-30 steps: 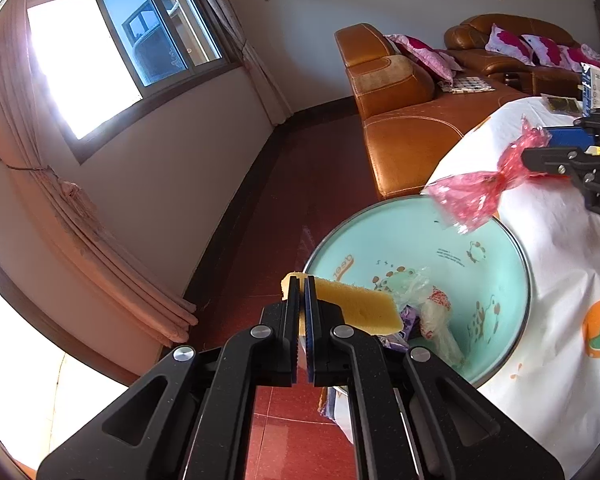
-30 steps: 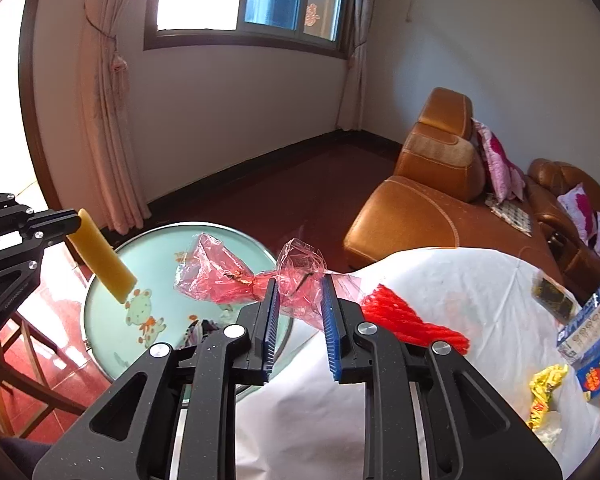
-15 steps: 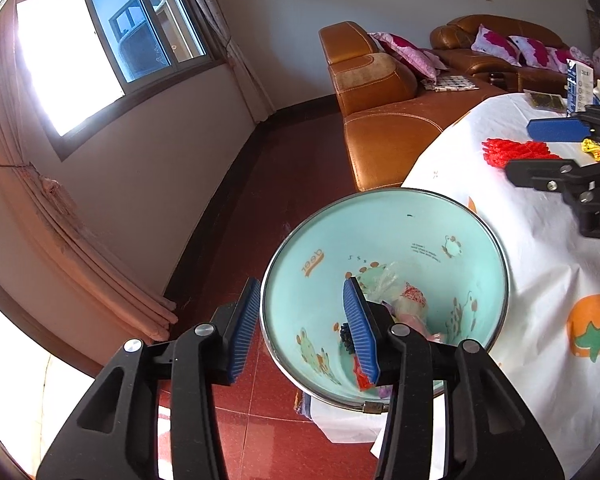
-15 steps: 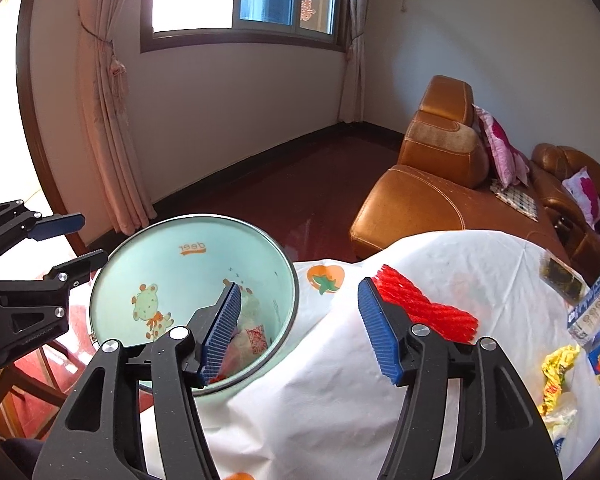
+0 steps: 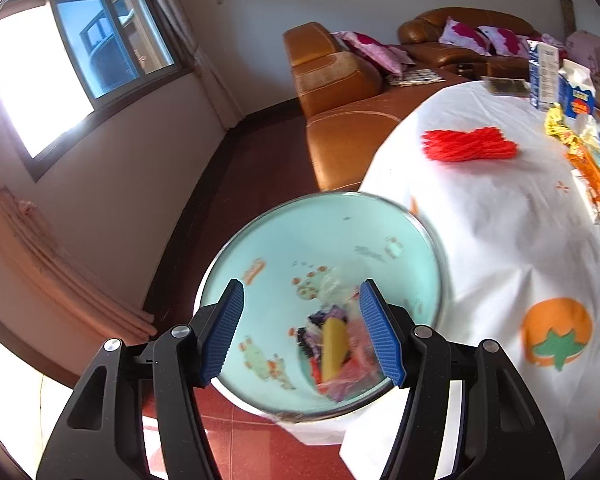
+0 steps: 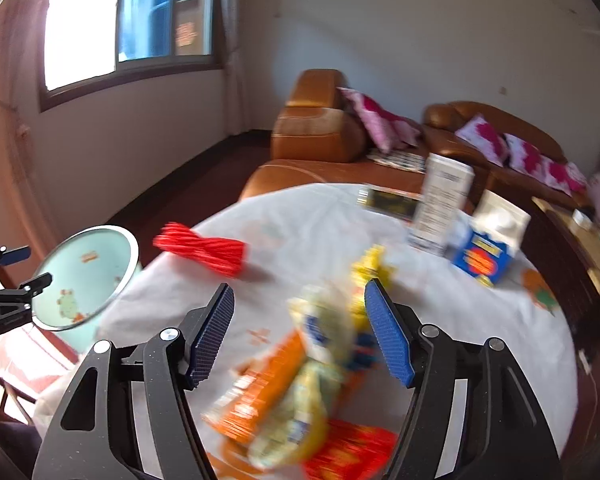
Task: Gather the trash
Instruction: 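Move both tools back over the table toward the red mesh bag, then grasp the red mesh bag with the left tool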
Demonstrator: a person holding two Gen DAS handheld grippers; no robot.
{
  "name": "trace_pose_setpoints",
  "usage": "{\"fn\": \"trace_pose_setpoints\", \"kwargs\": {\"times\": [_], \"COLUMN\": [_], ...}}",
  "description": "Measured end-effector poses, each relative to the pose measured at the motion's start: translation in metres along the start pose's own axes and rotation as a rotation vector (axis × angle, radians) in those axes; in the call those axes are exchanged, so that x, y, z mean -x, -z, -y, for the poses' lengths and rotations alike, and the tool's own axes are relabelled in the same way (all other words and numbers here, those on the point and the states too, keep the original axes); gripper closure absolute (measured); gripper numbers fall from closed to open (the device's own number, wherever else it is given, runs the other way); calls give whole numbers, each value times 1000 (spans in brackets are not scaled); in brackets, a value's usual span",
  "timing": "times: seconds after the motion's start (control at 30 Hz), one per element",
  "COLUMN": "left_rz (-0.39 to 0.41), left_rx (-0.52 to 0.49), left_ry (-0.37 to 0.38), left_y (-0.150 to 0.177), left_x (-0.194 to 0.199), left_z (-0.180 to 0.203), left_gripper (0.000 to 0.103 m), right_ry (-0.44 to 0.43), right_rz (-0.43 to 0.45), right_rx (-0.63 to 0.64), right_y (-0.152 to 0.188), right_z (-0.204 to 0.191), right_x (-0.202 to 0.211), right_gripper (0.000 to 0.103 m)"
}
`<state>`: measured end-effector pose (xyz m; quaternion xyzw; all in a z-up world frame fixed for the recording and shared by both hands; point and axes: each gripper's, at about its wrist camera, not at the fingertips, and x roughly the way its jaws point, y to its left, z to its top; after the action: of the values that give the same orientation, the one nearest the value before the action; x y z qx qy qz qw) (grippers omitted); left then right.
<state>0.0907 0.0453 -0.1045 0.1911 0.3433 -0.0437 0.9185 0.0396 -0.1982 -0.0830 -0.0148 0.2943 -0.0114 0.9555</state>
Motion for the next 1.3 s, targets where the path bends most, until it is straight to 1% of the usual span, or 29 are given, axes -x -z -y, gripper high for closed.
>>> {"fn": "trace_pose_setpoints", "kwargs": {"times": [0.17,0.27,0.33,0.43,0.47,0.53,0.67,0.73,0.8,0.87,0.9,0.93,0.97,1.1,1.3], "left_rz": [44,60,69,50,39,27,-10,-32,-29,-22,-23,-24,-23,-15,46], "left_rx": [19,58,69,78,69,50,33,17,13,-16,-23,-27,-32,-35,-10], "left_ry": [55,103,113,139,137,137,171,184,197,201,208,216,217,236,253], "left_y": [-35,-65,-81,-99,-103,-108,-112,-110,-109,-110,-110,-110,-109,-106,-95], "left_x": [-8,-22,-33,-53,-60,-70,-84,-91,-91,-88,-88,-87,-86,-77,-36], "left_z": [27,43,53,69,75,87,103,112,117,123,125,127,127,124,105], "left_gripper": [43,43,43,43,43,43,43,49,66,76,83,85,91,93,93], "right_ry": [97,132,153,179,188,200,204,198,195,193,191,188,186,185,176], "right_rz": [-4,-15,-22,-27,-30,-35,-43,-44,-40,-34,-34,-34,-34,-34,-46], "right_rx": [-112,-150,-171,-200,-210,-225,-248,-257,-258,-259,-261,-263,-264,-262,-269], "right_y": [24,38,46,59,63,71,81,83,84,85,83,83,84,86,90], "right_z": [56,79,92,106,112,120,129,130,131,131,130,130,129,122,112], "right_x": [8,11,13,15,17,19,20,19,20,21,21,21,22,24,29], "right_gripper": [35,35,35,31,30,29,29,28,27,27,27,27,27,27,27]}}
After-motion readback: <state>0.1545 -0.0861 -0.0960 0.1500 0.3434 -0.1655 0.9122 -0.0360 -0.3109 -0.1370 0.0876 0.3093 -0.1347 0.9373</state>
